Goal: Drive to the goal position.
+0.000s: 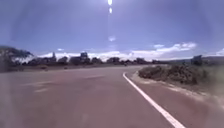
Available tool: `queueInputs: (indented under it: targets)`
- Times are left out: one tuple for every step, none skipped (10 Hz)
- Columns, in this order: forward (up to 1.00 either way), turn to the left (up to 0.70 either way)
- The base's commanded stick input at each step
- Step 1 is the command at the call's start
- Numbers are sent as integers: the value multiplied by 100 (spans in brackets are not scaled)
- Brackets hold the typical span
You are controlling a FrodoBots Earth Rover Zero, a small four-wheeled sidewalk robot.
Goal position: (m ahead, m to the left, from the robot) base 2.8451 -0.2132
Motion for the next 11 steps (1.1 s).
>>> queueInputs:
  targets:
    - [70,-14]
    - [70,-14]
    - [70,-14]
    - [70,-14]
    - [70,-14]
    - [70,-7]
    - [70,-11]
    - [70,-14]
    - [70,-14]
    - [70,-14]
    - [70,-14]
